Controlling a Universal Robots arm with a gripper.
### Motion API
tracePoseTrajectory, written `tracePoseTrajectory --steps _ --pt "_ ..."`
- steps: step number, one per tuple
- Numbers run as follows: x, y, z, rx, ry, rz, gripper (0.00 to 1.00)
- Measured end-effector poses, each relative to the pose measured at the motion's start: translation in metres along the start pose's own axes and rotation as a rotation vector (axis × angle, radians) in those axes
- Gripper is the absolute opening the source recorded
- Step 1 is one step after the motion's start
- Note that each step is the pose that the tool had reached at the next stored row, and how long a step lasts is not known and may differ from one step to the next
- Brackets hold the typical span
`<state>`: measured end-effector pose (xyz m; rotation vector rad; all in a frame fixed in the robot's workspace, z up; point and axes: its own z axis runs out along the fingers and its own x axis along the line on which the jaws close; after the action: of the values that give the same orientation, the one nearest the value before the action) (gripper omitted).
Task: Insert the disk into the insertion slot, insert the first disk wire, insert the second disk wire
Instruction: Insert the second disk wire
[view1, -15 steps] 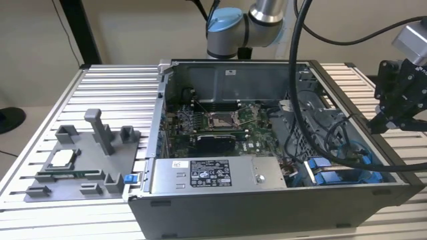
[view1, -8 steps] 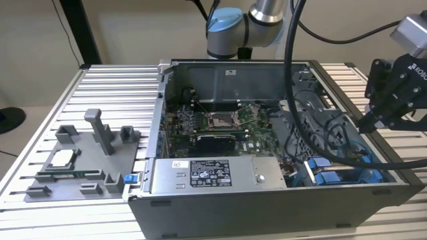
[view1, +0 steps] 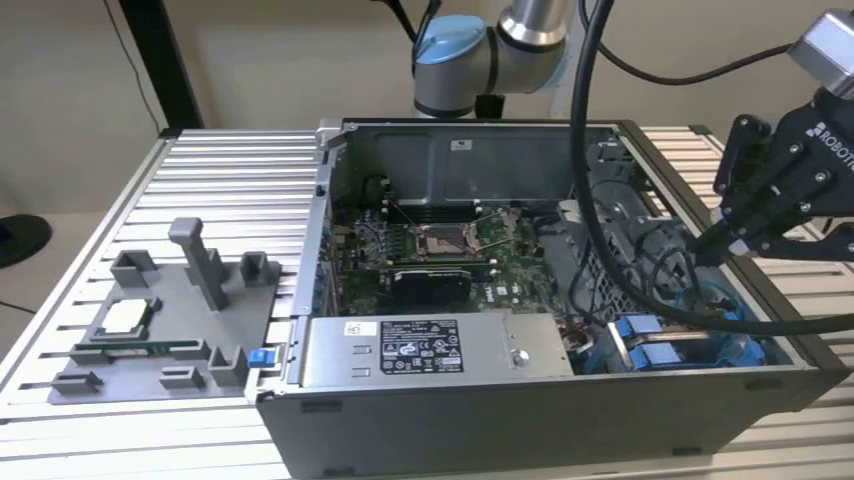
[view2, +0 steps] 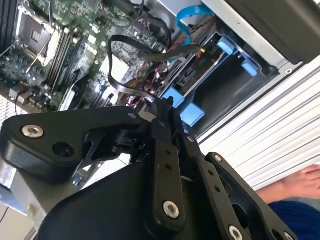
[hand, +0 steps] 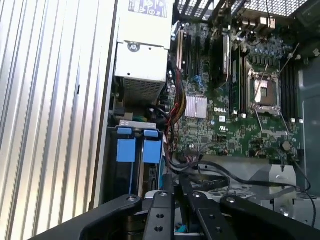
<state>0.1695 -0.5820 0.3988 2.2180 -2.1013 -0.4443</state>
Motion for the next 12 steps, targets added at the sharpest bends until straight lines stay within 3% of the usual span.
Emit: tracePoseTrajectory --steps 5,12 --pt "0.0019 -0.0011 0.0043 -0.0117 -0.0005 0.002 0.0" --pt "0.0082 -0.0017 0.0077 -0.0508 -0.0037 0.008 0.0"
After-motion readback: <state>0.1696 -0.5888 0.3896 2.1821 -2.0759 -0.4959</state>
